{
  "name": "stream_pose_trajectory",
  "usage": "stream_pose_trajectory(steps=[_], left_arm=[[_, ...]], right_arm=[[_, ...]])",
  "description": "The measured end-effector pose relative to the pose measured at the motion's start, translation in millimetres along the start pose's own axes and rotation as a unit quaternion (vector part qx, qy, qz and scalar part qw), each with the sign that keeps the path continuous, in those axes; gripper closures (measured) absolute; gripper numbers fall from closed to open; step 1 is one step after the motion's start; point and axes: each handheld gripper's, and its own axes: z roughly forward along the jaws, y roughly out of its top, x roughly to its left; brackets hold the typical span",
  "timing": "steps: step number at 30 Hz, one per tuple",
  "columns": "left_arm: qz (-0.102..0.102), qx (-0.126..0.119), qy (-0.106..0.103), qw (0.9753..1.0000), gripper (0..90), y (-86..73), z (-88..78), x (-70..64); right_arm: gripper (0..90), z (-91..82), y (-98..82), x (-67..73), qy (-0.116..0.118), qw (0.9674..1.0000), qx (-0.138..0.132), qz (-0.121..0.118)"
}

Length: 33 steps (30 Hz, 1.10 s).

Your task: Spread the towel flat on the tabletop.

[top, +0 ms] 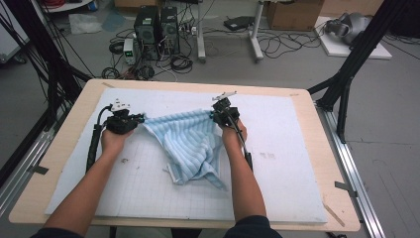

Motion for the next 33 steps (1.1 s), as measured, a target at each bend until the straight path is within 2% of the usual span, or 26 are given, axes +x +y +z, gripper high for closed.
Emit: stream_pose_trajectory(steps=[2, 3, 4, 6, 7, 8, 9, 12, 13, 15, 17, 19, 21, 25, 28, 29, 30, 31, 33], left_arm=[[-0.021, -0.01, 0.013, 0.9996, 79.9, 2.0, 4.2, -8.7], [-0.029, -0.008, 0.008, 0.9995, 69.8, 2.1, 4.9, -10.9], [-0.036, -0.004, -0.003, 0.9994, 63.7, 2.0, 5.5, -14.7], [-0.029, 0.007, -0.008, 0.9995, 51.1, 2.6, 3.4, -19.2], [-0.024, 0.011, -0.013, 0.9996, 47.7, 2.8, 0.6, -20.9], [-0.024, 0.0, -0.013, 0.9996, 46.6, 1.3, -5.2, -23.6], [-0.022, -0.007, -0.01, 0.9997, 46.4, 0.1, -9.2, -25.0], [-0.004, -0.015, -0.005, 0.9999, 42.4, -6.4, -26.0, -28.8], [-0.004, -0.02, -0.007, 0.9998, 42.6, -8.6, -29.9, -29.4], [-0.001, -0.02, -0.026, 0.9995, 41.7, -13.2, -38.0, -31.9], [-0.003, -0.024, -0.056, 0.9981, 42.0, -18.6, -44.3, -37.2], [0.004, -0.017, -0.094, 0.9954, 42.0, -22.6, -44.8, -46.0], [0.021, 0.002, -0.107, 0.994, 41.1, -23.9, -39.8, -55.7], [0.043, 0.037, -0.106, 0.9928, 38.9, -27.5, -25.7, -70.1], [0.075, 0.066, -0.098, 0.9902, 37.0, -31.5, -13.8, -80.6], [0.089, 0.082, -0.087, 0.9888, 36.8, -31.2, -10.3, -84.4], [0.099, 0.081, -0.081, 0.9884, 36.3, -29.6, -9.0, -86.8], [0.111, 0.078, -0.071, 0.9882, 38.4, -27.5, -8.0, -88.8], [0.131, 0.08, -0.064, 0.986, 54.3, -23.0, -4.0, -91.9]], right_arm=[[86.8, -5.1, 2.1, -0.6, -0.034, 0.9993, -0.013, 0.007], [86.6, -6.4, 2.9, -0.1, -0.048, 0.9987, -0.015, 0.006], [85.8, -6.5, 2.6, -0.6, -0.046, 0.9988, -0.014, 0.006], [77.4, -8.6, -0.2, -2.7, -0.04, 0.9991, -0.014, 0.007], [72.6, -10.6, -1.6, -3.4, -0.04, 0.9991, -0.016, 0.006], [66.8, -13.9, -4.1, -5.2, -0.037, 0.999, -0.022, 0.009], [63.8, -19.6, -7.5, -7.6, -0.026, 0.9989, -0.033, 0.023], [57.2, -34.7, -18.5, -12.6, -0.012, 0.9983, -0.05, 0.027], [56.7, -39.5, -22.8, -14.5, -0.006, 0.9982, -0.053, 0.028], [54.3, -49.8, -31.9, -17.6, -0.001, 0.9977, -0.062, 0.026], [53.1, -59.1, -40.6, -20.2, 0.009, 0.9967, -0.073, 0.035], [52.3, -69.5, -51.5, -21.7, 0.012, 0.9962, -0.079, 0.036], [51.4, -76.6, -60.7, -21.3, 0.012, 0.9959, -0.083, 0.034], [48.5, -85.0, -76.5, -16.9, 0.017, 0.9954, -0.087, 0.038], [44.6, -87.7, -81.4, -10.7, 0.038, 0.9972, -0.054, 0.036], [45.2, -89.3, -82.9, -7.2, 0.04, 0.9971, -0.057, 0.031], [45.8, -91.4, -84.7, -3.6, 0.038, 0.9968, -0.067, 0.023], [45.7, -92.7, -85.2, -0.7, 0.042, 0.9968, -0.066, 0.019], [46.0, -94.1, -87.2, 2.7, 0.051, 0.9964, -0.068, 0.011]])
